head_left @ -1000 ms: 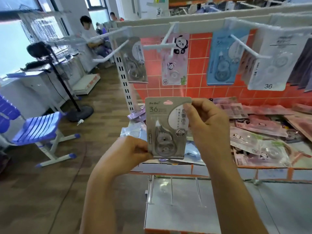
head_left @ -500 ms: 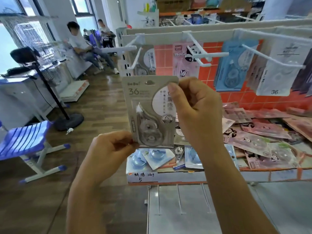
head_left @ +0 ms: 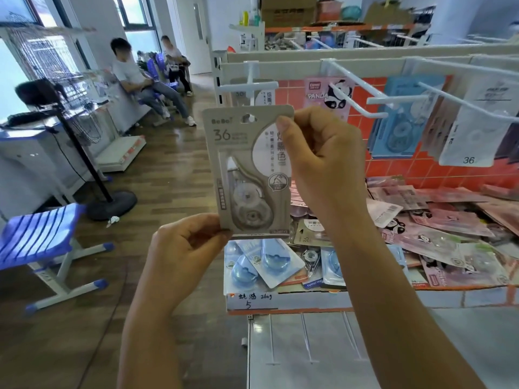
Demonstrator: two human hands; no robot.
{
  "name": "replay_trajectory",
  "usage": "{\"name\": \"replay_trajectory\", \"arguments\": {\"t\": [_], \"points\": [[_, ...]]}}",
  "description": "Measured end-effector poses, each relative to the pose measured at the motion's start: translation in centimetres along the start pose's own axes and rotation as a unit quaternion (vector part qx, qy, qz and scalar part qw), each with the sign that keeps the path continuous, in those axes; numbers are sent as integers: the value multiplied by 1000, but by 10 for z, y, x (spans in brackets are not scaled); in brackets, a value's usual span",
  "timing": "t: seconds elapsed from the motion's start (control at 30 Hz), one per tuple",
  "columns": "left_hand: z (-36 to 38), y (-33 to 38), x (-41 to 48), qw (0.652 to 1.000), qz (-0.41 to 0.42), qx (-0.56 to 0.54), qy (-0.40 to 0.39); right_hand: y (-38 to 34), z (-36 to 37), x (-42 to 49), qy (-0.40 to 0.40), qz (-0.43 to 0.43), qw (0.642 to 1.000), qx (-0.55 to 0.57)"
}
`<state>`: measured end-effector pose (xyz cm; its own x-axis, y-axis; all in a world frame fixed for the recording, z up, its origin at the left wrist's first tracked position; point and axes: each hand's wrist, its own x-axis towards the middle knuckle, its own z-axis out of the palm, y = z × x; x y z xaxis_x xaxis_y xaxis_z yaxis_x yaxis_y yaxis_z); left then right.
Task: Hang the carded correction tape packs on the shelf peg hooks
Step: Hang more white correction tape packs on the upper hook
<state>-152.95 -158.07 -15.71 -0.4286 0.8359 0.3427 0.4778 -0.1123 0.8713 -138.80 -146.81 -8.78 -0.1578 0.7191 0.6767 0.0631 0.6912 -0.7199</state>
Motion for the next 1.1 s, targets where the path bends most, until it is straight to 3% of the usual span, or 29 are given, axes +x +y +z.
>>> {"name": "replay_trajectory", "arguments": {"t": [0.2, 0.33, 0.5, 0.77, 1.1], "points": [[-1, -9, 10, 1000, -11, 26, -8, 10, 6, 8, 13, 10, 999, -39], [8, -17, 36, 994, 1, 105, 0, 28, 14, 29, 2, 17, 995, -97], [25, -22, 89, 976, 20, 219, -12, 55, 23, 71, -20, 12, 989, -145], [37, -36, 172, 935, 23, 354, -31, 79, 46, 128, -39, 29, 951, -304], [47, -53, 203, 915, 26, 403, -19, 94, 65, 151, -34, 81, 939, -333]]}}
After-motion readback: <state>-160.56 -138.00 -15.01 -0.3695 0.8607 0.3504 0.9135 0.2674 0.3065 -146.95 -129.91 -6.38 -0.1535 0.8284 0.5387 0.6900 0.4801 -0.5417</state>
